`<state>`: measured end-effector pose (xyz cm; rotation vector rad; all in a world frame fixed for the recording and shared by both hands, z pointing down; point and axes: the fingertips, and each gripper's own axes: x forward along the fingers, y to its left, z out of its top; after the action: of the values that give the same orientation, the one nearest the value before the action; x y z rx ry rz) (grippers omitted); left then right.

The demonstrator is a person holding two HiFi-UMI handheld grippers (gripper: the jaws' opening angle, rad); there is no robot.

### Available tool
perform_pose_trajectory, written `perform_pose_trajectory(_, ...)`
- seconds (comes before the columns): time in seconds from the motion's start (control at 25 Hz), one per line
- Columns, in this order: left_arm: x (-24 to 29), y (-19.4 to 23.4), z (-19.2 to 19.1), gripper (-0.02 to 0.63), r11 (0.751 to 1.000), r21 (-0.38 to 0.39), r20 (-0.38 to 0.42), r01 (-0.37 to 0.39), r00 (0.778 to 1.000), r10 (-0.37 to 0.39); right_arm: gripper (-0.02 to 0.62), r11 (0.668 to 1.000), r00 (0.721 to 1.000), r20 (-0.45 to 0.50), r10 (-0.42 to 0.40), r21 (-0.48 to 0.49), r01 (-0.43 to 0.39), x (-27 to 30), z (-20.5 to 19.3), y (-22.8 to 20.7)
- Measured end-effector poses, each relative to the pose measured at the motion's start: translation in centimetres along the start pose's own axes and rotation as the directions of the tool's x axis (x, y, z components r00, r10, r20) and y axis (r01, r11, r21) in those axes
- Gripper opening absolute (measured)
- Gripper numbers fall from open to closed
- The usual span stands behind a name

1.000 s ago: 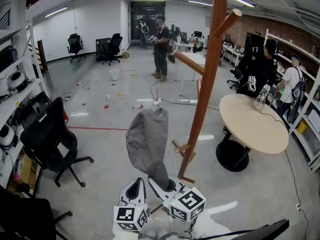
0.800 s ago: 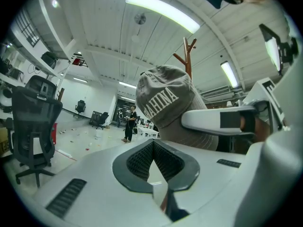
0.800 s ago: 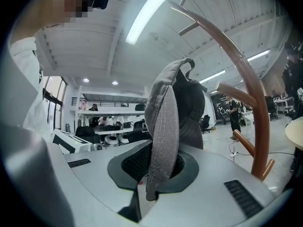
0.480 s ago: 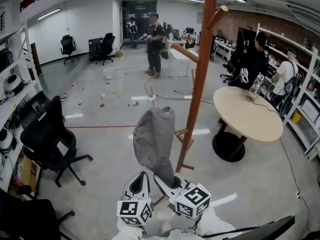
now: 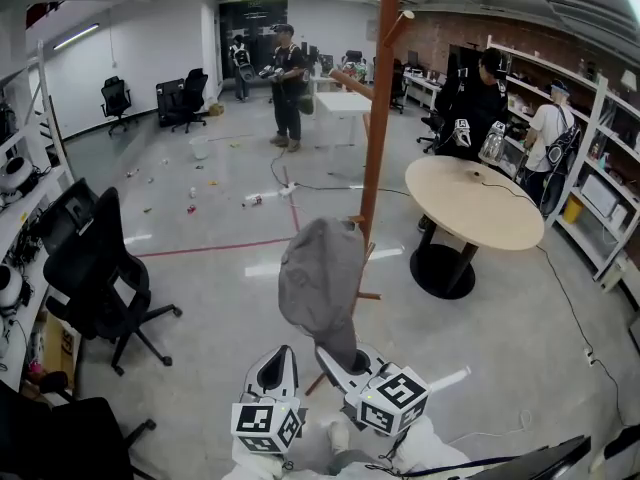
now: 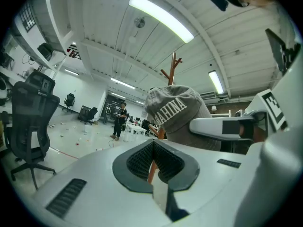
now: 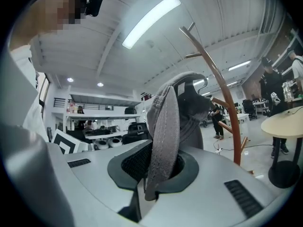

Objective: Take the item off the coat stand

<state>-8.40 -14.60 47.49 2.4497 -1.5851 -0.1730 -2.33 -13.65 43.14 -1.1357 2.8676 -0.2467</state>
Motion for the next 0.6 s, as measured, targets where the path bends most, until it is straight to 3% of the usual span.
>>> perform_pose_trajectory(0.24,-2.9,-2.2,0.2,-0.020,0.999,0.009,-0.007,0.052,0.999,-0.052,0.036,0.998,0.998,0.023,-0.054,0.021,0.053,-3.0,0.2,1.9)
perform_pose_trajectory(0.6,-4.3,-4.8,0.2,-0.020,0.998,-0.005,0.001,0.069,0.998,-0.069,0.035,0.998,0.997,0.043,-0.062,0.030,0.061,-5.4,1.1,2.7)
